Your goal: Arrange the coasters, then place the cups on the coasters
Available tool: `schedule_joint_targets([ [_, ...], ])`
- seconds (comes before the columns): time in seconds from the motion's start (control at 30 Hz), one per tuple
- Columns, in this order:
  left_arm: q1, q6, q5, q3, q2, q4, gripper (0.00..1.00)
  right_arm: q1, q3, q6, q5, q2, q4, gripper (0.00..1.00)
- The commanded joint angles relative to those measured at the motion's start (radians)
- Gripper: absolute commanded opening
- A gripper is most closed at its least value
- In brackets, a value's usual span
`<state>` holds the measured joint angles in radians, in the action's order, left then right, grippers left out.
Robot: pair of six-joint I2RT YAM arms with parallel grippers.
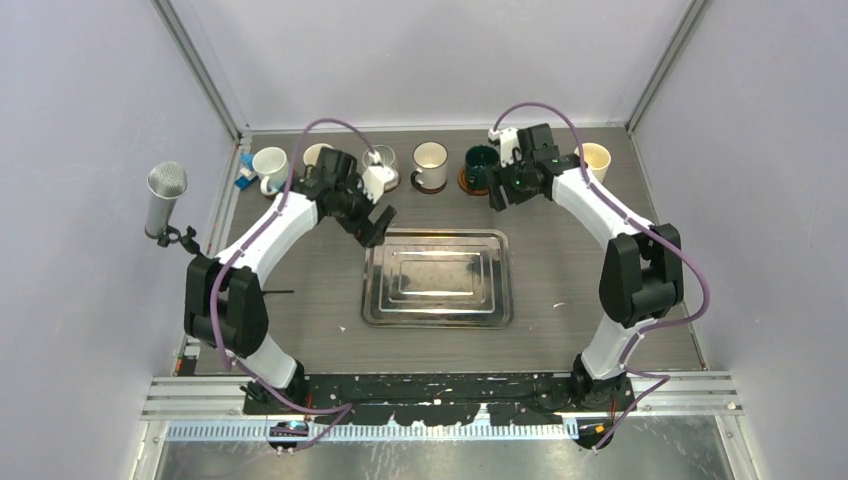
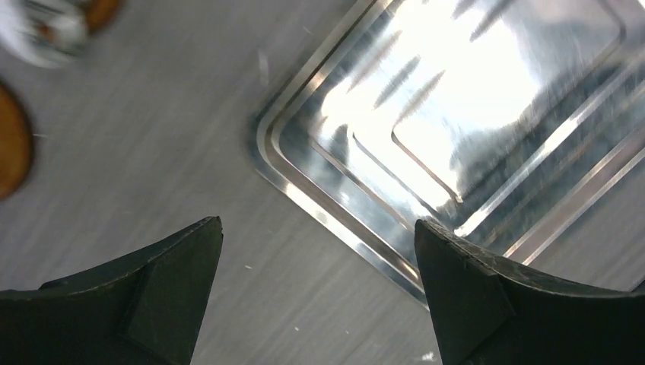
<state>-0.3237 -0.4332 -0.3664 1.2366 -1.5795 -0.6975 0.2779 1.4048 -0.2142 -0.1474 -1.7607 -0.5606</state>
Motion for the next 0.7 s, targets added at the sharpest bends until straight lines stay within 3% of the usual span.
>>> schedule_joint_targets([
  [0.0,0.027,0.174,0.089,0.182,-0.062,0.062,1.0,-0.026,0.103,0.084,-0.016,0.046,0.053,0.74],
  [0.3,0.048,0.264,0.234,0.54,-0.319,-0.211,1.0,-0.058,0.168,0.176,-0.027,-0.012,0.122,0.74],
  [0.67,0.048,0.322,0.303,0.499,-0.308,-0.163,1.0,-0.061,0.103,0.186,-0.04,0.022,0.135,0.74],
])
